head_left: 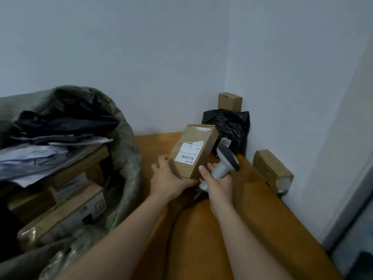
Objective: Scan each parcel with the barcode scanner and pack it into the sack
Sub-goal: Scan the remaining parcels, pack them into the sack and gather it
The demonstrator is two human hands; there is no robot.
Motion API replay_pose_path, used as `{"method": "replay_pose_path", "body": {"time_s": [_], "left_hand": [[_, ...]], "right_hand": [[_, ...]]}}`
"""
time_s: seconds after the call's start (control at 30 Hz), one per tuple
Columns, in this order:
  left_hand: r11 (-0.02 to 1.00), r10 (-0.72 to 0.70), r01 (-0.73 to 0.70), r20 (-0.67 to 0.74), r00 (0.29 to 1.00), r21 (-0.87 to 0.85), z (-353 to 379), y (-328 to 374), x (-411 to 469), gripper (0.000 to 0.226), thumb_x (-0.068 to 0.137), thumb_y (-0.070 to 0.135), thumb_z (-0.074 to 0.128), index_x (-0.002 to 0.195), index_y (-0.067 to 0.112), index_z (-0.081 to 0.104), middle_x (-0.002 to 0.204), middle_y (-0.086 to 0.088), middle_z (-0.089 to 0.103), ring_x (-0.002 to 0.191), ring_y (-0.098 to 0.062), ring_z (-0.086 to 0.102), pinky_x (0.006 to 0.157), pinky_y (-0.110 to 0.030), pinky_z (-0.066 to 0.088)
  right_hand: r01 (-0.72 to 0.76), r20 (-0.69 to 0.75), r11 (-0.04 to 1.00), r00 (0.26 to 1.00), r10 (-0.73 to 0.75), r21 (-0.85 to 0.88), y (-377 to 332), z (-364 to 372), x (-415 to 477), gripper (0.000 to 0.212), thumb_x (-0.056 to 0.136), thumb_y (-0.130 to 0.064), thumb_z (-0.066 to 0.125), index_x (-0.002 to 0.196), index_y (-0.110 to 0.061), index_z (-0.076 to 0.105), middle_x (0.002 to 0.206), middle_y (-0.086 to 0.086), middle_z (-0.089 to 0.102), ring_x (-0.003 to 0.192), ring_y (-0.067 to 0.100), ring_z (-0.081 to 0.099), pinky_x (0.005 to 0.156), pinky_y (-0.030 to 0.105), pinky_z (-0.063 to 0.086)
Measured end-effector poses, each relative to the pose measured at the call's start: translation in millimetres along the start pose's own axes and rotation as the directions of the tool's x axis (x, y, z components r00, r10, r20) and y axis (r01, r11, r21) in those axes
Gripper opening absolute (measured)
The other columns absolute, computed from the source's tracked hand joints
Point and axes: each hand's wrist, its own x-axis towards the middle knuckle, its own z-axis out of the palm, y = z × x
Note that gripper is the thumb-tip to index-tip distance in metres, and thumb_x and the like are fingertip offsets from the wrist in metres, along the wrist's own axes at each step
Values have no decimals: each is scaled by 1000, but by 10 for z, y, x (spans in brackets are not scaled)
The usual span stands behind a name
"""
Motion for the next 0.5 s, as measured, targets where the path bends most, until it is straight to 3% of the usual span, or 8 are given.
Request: {"method": "replay_pose_path", "body": {"time_s": [0.13, 0.23, 0.4, 0.5], "left_hand": [[947, -2, 2, 0, 1000, -321, -59, -139, -536, 94, 47, 65, 95, 123, 47, 41, 125, 8, 44, 114, -15, 51, 102, -38, 52], [907, 5, -25, -50, 999, -421, -32, -250, -875, 80, 49, 67, 93, 114, 56, 48, 121, 13, 44, 105, -3, 52, 99, -41, 56], [872, 107, -171, -162, 981, -458, -213, -269, -1042, 67, 59, 58, 94, 115, 55, 57, 131, 8, 38, 114, -8, 50, 101, -31, 52], [814, 174, -253, -196, 965, -522, -291, -321, -1019, 55, 64, 47, 96, 111, 52, 67, 135, 6, 38, 119, -16, 57, 96, -36, 59]], "right_hand": [[22, -16, 1000, 1000, -22, 16, -8, -81, -473, 63, 91, -11, 76, 148, -14, 50, 141, -4, 62, 128, 15, 59, 113, 44, 46], [19, -23, 1000, 1000, -19, 13, 17, -123, -741, 60, 91, -13, 77, 144, -23, 51, 142, -6, 60, 128, 16, 59, 112, 47, 47], [35, -35, 999, 999, -35, -8, -22, -168, -1032, 56, 90, -20, 79, 135, -34, 49, 117, -18, 60, 105, 5, 60, 97, 35, 51], [3, -81, 999, 997, -6, -38, 2, -210, -1178, 47, 87, -21, 81, 124, -27, 52, 113, -4, 67, 102, 18, 68, 91, 36, 55]]}}
